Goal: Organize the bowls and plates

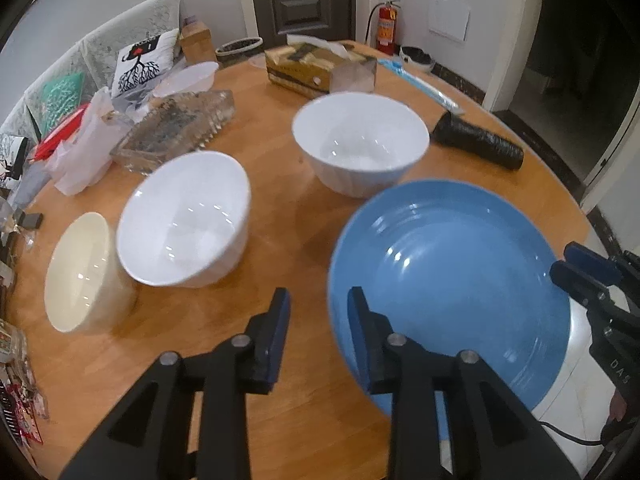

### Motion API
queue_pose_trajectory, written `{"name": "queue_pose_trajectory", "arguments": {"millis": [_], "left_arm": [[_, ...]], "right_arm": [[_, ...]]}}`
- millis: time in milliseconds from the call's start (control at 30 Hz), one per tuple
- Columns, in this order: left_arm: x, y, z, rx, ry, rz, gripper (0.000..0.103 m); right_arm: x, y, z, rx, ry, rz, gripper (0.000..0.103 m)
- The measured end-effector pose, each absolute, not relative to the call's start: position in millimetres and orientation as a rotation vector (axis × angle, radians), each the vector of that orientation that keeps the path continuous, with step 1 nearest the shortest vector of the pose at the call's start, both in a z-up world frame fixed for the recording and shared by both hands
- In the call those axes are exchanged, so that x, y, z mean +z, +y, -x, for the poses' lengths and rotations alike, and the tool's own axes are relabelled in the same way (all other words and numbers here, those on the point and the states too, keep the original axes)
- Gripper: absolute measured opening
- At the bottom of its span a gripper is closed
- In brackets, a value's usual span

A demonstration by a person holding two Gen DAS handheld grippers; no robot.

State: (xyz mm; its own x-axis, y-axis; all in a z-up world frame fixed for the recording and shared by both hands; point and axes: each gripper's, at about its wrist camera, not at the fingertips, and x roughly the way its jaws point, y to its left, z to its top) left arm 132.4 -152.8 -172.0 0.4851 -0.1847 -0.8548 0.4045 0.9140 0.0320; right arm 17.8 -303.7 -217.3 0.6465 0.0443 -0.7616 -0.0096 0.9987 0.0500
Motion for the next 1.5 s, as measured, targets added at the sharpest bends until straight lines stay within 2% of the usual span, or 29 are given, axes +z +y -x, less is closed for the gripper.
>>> {"name": "queue_pose_trajectory", "arguments": {"millis": [367, 500, 767, 833, 933, 1133, 1500], "left_arm": [[-126.3, -85.0, -164.5, -0.328, 0.917, -0.231, 0.036], [-119.0, -60.0, -190.7, -0.351, 0.918, -0.217, 0.037], [-132.5, -32.4, -251.6, -0.388, 0.973, -0.178, 0.037], [-140.6, -30.9, -262.8, -0.402, 0.997, -0.171, 0.037], [-152.3, -30.4, -274.2, -0.428, 1.024, -0.165, 0.037], [-170.0, -35.1, -283.5, -0.442, 1.063, -0.169, 0.036], [-184.3, -41.8, -292.5, -0.449, 1.111, -0.186, 0.020]], "right_arm": [[-203.1, -220.9, -59.3, 0.224, 0.841, -0.020, 0.031], [-200.2, -192.0, -78.6, 0.284, 0.833, 0.005, 0.035], [-211.1, -150.4, -121.0, 0.369, 0.861, 0.047, 0.059], [-219.4, -141.4, -132.3, 0.389, 0.880, 0.053, 0.070], [-227.9, -131.5, -142.8, 0.415, 0.893, 0.064, 0.080], [-233.9, -117.7, -162.5, 0.452, 0.917, 0.072, 0.090], [-243.0, -109.5, -188.6, 0.483, 1.008, 0.053, 0.093]]}}
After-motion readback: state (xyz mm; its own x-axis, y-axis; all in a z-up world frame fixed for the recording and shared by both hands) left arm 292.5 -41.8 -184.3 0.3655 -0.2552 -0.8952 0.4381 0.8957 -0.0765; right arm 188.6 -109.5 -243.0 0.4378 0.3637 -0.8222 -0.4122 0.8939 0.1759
